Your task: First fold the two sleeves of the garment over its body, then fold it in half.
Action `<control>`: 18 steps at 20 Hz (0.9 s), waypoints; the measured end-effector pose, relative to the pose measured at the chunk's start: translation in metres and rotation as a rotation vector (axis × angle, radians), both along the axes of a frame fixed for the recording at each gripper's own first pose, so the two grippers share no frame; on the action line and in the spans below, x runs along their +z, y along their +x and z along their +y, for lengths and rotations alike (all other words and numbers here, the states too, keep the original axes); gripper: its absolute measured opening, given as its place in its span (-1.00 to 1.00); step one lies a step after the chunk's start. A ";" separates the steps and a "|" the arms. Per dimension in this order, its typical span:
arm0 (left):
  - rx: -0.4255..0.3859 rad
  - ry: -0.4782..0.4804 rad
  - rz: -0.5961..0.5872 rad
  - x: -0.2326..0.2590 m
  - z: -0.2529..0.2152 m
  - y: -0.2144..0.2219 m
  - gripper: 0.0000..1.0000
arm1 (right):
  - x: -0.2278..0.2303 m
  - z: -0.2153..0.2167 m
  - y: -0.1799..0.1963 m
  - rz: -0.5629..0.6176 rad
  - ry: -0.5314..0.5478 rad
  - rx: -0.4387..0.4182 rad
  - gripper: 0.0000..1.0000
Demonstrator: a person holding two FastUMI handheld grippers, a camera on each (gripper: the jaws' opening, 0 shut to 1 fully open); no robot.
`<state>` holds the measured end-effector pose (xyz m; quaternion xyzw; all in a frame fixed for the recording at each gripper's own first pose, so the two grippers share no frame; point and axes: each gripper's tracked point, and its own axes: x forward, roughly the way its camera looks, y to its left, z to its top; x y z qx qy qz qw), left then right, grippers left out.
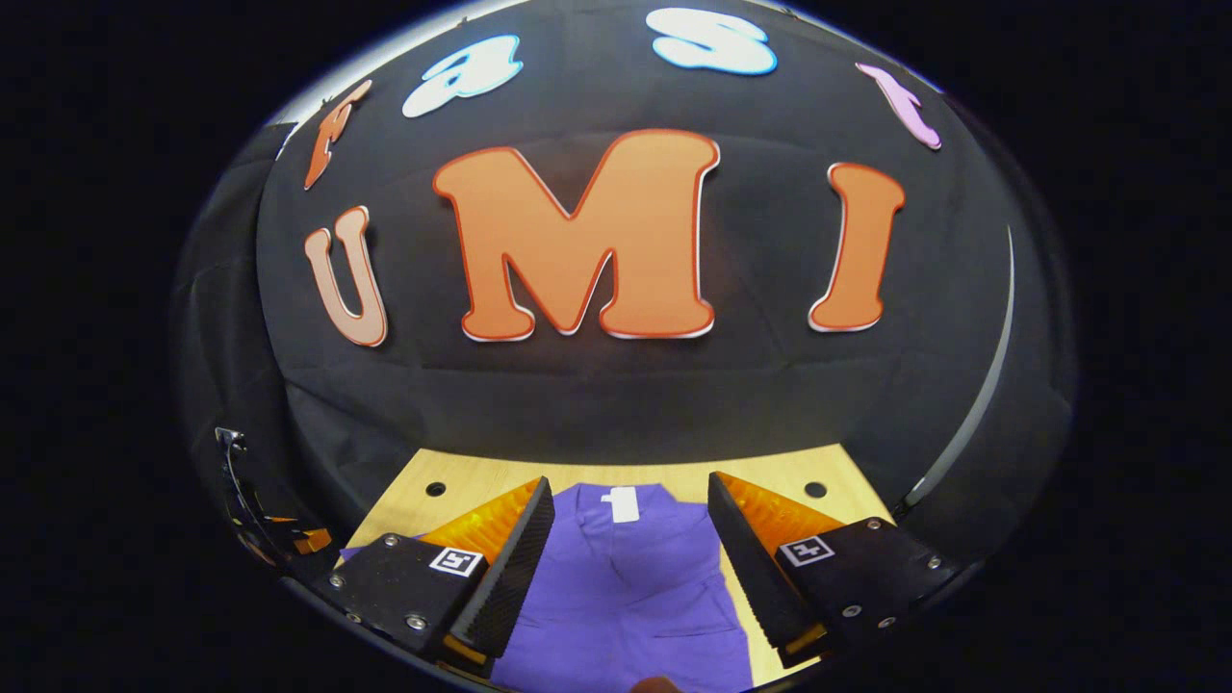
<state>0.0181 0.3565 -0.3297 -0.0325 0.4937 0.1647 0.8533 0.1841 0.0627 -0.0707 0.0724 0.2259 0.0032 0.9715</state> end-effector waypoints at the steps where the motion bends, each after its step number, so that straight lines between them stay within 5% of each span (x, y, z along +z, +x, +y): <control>1: 0.019 -0.013 0.036 -0.011 0.007 -0.002 0.96 | 0.007 -0.008 -0.004 -0.025 -0.016 -0.014 0.92; 9: 0.172 -0.165 0.329 -0.098 0.033 -0.039 0.97 | 0.030 -0.074 -0.046 -0.118 -0.103 -0.147 0.92; 18: 0.238 -0.261 0.477 -0.149 0.049 -0.068 0.94 | 0.034 -0.103 -0.081 -0.170 -0.133 -0.185 0.91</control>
